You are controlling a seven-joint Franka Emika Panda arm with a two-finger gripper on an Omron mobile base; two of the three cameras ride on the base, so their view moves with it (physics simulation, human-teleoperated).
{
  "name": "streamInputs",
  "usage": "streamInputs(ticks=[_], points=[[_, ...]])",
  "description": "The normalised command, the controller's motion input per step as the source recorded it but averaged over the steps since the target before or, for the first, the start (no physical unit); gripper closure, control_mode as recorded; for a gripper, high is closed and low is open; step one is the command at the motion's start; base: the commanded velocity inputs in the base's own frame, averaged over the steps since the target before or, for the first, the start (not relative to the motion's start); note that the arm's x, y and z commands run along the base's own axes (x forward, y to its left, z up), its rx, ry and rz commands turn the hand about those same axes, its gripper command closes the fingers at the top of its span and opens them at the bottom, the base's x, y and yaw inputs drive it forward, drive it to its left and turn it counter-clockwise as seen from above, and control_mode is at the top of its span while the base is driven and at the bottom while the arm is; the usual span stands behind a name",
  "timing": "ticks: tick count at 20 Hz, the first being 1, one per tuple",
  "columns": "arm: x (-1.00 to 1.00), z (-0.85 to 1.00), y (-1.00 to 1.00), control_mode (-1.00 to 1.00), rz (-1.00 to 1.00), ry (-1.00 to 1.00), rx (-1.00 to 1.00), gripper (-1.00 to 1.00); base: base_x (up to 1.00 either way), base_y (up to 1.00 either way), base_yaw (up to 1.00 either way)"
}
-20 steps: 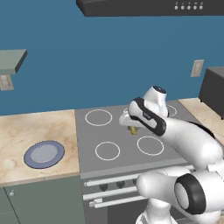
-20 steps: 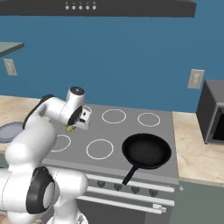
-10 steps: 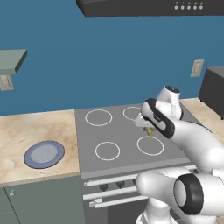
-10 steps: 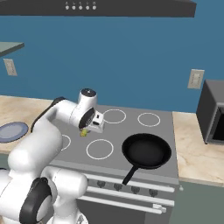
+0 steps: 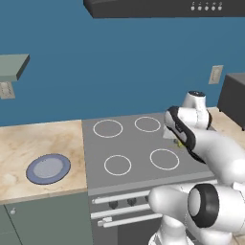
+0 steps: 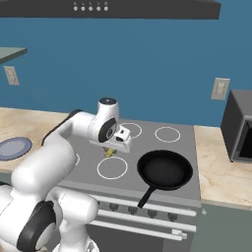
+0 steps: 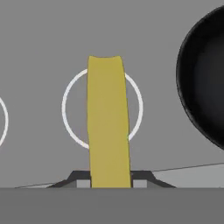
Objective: Pick up the butter stick and place it in the pan. Then turn on the burner for the pan.
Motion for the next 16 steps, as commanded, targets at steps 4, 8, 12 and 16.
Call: streamInputs(ticks=[4, 8, 12, 16], points=[[-0.10, 0.15, -0.82, -1.00, -0.13, 0.15, 0.00, 1.00, 0.00, 0.00, 0.00], [0.00, 0.01, -0.73, -1.00, -0.13, 0.15, -0.02, 1.00, 0.00, 0.00, 0.00], [0.00, -0.03, -0.73, -1.00, -0.12, 0.10, -0.04, 1.00, 0.00, 0.00, 0.00], [0.00, -0.27, -0.70, -1.00, -0.01, 0.01, 0.00, 1.00, 0.00, 0.00, 0.00]])
